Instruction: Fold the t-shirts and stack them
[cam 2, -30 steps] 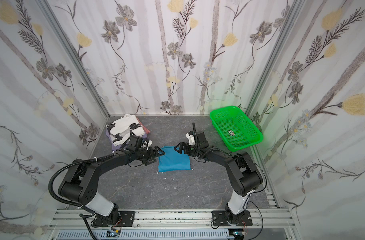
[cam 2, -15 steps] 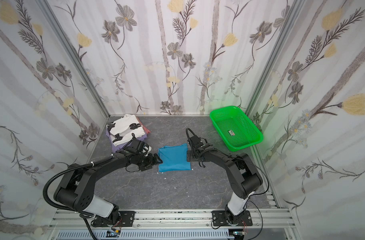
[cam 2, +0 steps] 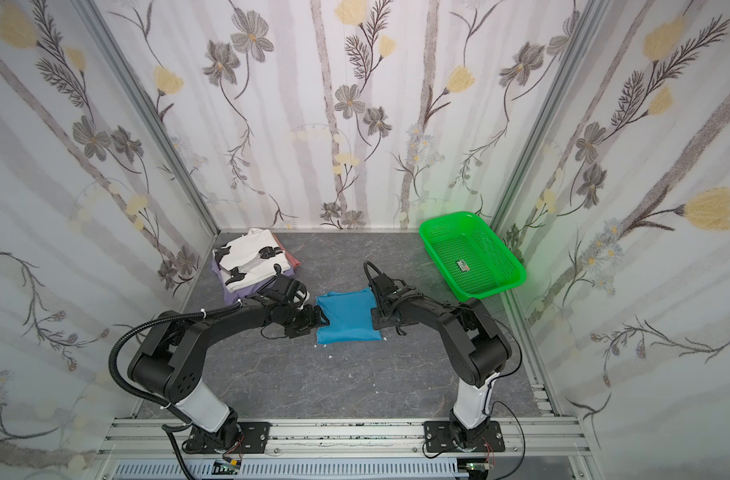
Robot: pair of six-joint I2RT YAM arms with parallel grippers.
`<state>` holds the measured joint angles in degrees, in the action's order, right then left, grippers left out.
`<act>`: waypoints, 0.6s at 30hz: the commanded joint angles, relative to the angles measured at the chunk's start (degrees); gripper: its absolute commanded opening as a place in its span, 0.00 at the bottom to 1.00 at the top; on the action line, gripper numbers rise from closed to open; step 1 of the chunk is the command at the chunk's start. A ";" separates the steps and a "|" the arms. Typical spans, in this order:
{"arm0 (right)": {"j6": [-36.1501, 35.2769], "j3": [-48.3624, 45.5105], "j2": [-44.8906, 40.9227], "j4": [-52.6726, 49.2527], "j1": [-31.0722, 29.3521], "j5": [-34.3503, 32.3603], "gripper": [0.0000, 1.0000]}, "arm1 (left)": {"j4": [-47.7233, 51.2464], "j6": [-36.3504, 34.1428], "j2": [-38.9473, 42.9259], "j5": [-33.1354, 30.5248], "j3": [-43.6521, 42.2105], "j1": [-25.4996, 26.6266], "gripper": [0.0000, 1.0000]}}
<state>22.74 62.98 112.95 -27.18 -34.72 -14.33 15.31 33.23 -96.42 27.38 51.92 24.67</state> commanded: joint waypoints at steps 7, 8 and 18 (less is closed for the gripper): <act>-3.23 2.49 2.50 1.60 -0.21 0.79 1.00 | -2.05 1.54 -3.87 -1.69 3.41 1.25 0.93; -3.27 2.50 2.62 1.69 -0.18 0.86 1.00 | -2.21 1.48 -4.18 -1.69 3.57 1.25 0.93; -5.00 1.67 -1.86 0.28 0.37 1.90 1.00 | -1.50 1.63 -4.21 -4.15 2.15 1.58 0.95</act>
<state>19.20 64.86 113.89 -26.70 -34.50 -12.97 10.11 34.50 -100.99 27.57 55.53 26.57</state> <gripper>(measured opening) 0.998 0.945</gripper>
